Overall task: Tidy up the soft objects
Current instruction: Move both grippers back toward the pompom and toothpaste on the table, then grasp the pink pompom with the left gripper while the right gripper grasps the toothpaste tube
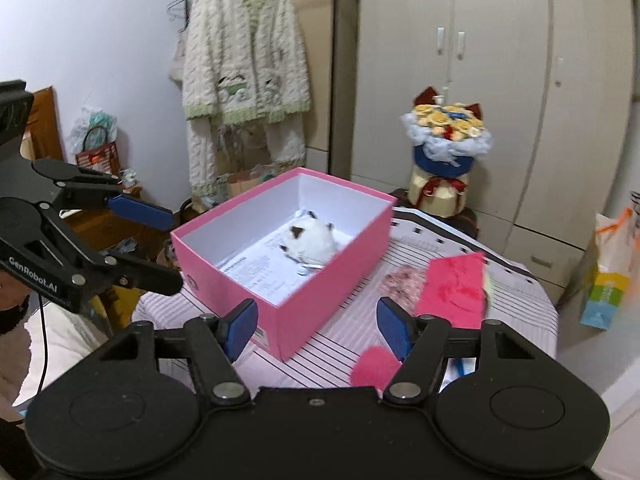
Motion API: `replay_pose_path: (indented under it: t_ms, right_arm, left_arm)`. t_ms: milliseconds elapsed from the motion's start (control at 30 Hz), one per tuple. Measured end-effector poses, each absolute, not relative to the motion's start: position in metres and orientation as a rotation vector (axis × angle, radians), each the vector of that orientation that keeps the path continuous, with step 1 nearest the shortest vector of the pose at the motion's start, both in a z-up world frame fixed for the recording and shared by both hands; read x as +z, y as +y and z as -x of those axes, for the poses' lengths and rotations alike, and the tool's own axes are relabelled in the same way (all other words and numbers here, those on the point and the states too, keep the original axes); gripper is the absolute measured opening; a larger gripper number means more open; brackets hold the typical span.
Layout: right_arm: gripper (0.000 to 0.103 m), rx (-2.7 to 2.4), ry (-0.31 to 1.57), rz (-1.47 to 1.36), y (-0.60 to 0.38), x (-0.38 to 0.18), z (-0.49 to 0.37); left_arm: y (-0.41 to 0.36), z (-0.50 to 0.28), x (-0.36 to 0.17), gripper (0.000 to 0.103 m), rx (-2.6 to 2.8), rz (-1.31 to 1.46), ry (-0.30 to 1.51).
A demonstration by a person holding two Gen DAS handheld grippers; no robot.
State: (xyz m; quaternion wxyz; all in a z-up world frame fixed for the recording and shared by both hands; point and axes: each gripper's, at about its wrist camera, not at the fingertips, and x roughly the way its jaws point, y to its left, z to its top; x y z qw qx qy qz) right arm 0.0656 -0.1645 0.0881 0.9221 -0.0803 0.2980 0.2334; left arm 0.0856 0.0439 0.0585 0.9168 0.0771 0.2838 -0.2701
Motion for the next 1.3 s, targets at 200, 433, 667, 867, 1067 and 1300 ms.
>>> replay_pose_path:
  t_ms: [200, 433, 667, 867, 1067, 1300]
  right_arm:
    - [0.072, 0.428, 0.615, 0.102, -0.202, 0.067, -0.06]
    - [0.072, 0.407, 0.643, 0.035, -0.235, 0.034, -0.068]
    - [0.072, 0.393, 0.636, 0.053, -0.253, 0.004, -0.085]
    - [0.055, 0.409, 0.623, 0.093, -0.26, -0.03, -0.104]
    - [0.026, 0.423, 0.643, 0.145, -0.255, -0.054, -0.128]
    - [0.026, 0.391, 0.666, 0.184, -0.256, -0.073, -0.153]
  left_arm:
    - [0.011, -0.086, 0.038, 0.078, -0.619, -0.208, 0.6]
    - [-0.026, -0.091, 0.018, 0.078, -0.674, -0.235, 0.57]
    - [-0.058, -0.1, -0.007, 0.078, -0.674, -0.281, 0.553]
    - [-0.078, -0.119, -0.033, 0.078, -0.657, -0.279, 0.571]
    - [-0.099, -0.132, -0.059, 0.075, -0.566, -0.331, 0.532]
    - [-0.115, -0.153, -0.082, 0.061, -0.512, -0.337, 0.552]
